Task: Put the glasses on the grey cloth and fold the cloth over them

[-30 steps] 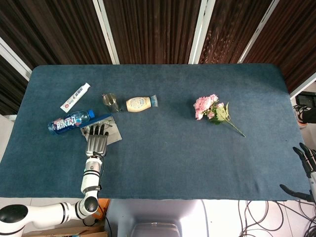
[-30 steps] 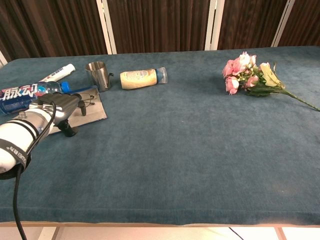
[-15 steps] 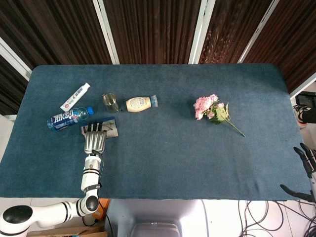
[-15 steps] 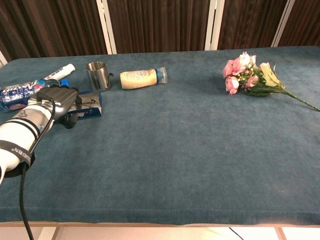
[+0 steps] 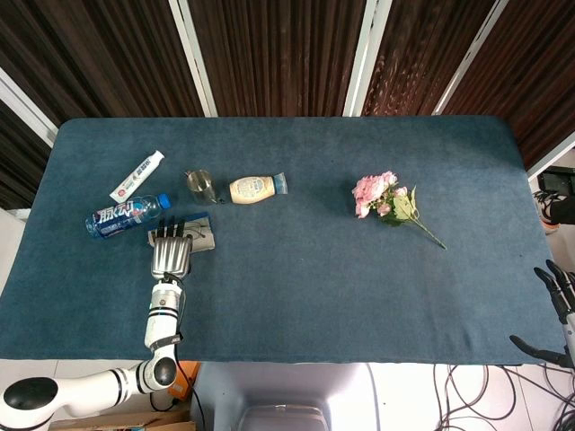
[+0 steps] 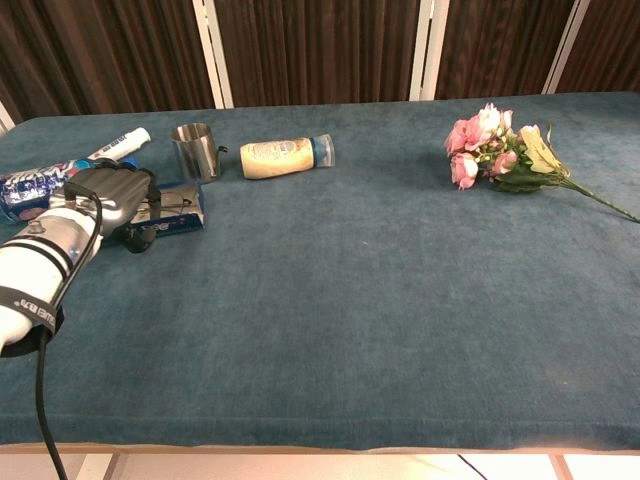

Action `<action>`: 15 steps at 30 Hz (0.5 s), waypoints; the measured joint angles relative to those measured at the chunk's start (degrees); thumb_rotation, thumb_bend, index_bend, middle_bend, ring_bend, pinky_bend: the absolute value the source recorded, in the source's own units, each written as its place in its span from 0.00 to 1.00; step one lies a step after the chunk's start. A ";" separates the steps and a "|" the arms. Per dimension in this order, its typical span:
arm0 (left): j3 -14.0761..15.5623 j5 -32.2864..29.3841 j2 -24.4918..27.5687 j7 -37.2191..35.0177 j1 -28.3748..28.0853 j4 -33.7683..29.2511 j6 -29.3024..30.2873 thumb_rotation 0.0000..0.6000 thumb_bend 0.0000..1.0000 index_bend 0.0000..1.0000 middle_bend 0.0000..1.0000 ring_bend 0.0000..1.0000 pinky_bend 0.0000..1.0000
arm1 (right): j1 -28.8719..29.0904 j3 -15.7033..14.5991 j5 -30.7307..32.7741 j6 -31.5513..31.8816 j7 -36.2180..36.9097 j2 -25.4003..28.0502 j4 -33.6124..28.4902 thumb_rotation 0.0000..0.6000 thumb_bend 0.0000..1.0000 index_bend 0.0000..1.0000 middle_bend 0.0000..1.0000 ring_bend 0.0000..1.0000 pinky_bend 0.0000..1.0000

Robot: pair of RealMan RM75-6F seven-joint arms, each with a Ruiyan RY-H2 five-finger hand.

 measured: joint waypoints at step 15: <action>0.43 3.49 2.28 -1.10 1.80 -4.60 1.78 1.00 0.66 0.57 0.12 0.03 0.04 | 0.12 -0.09 -0.10 -0.25 -0.73 -0.17 -0.11 1.00 0.13 0.00 0.00 0.00 0.00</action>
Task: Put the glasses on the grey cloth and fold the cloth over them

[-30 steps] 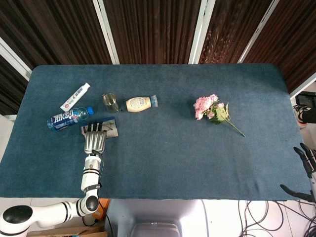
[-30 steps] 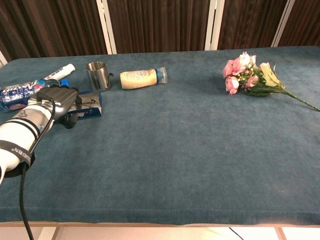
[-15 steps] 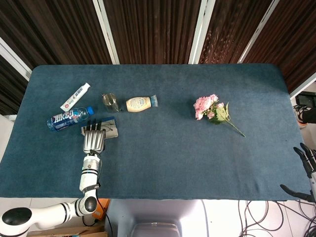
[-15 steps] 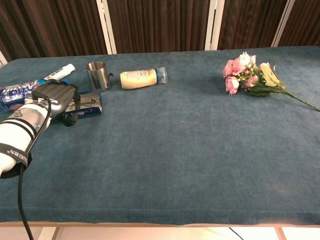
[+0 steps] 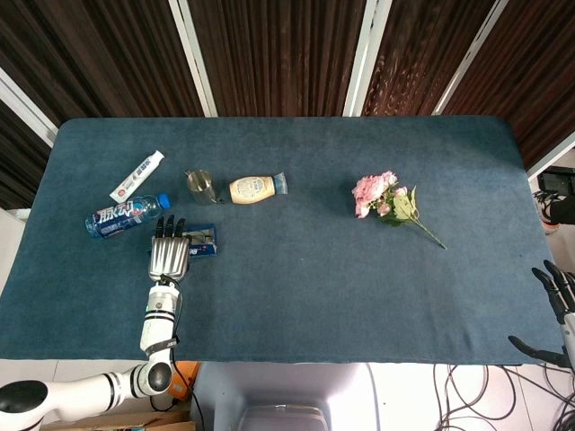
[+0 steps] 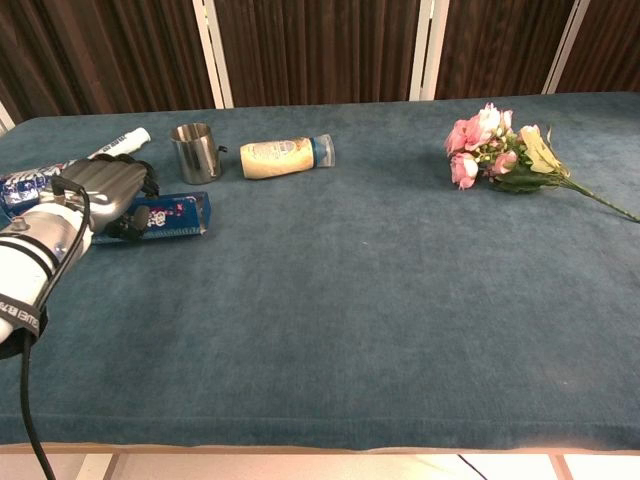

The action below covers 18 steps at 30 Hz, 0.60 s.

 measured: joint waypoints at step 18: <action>-2.58 0.13 1.22 -0.36 -0.65 0.64 -0.68 1.00 0.61 0.59 0.13 0.04 0.04 | -0.07 0.03 0.18 0.12 0.69 0.19 0.03 1.00 0.13 0.00 0.00 0.00 0.00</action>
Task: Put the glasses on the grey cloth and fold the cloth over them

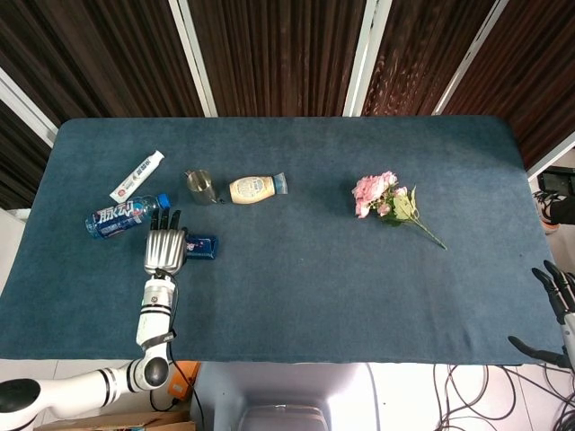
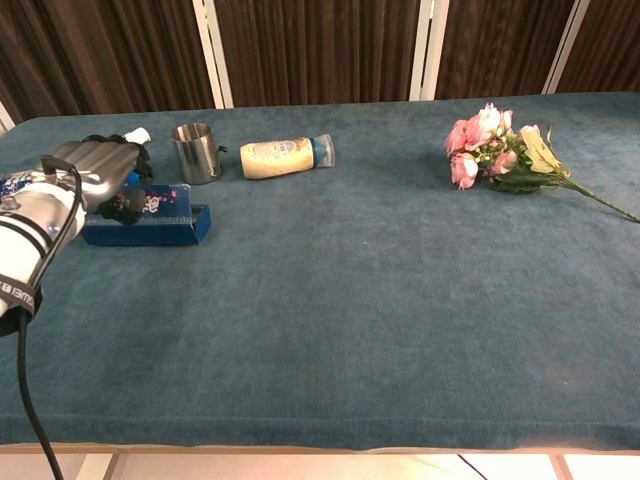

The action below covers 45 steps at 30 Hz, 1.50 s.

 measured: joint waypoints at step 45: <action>-4.00 3.24 -3.63 -13.91 -3.43 12.49 -7.57 0.88 0.37 0.13 0.04 0.00 0.04 | -0.15 0.25 0.98 -0.62 0.16 0.51 -0.13 1.00 0.13 0.00 0.00 0.00 0.00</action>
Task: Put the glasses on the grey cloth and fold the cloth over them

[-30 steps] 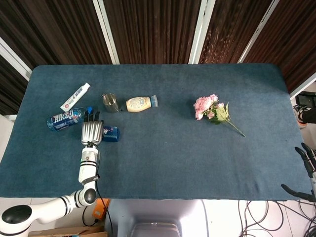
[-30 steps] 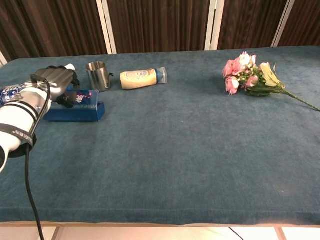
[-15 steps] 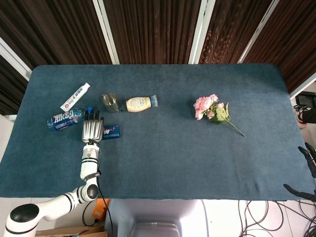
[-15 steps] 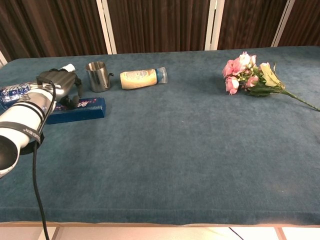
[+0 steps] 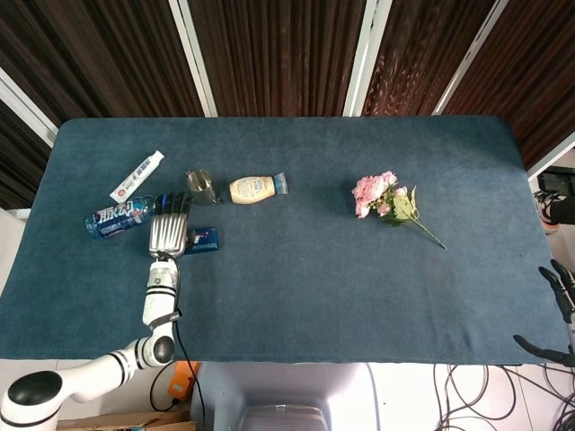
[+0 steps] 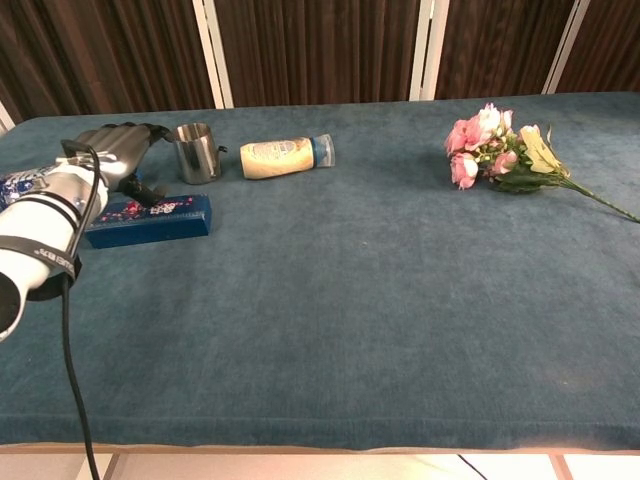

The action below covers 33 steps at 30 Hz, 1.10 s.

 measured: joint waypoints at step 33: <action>5.74 -13.59 9.29 6.38 -1.61 -11.82 -6.43 0.86 0.34 0.40 0.00 0.00 0.00 | 0.01 0.01 0.07 -0.17 -0.47 -0.09 -0.17 1.00 0.13 0.00 0.00 0.00 0.00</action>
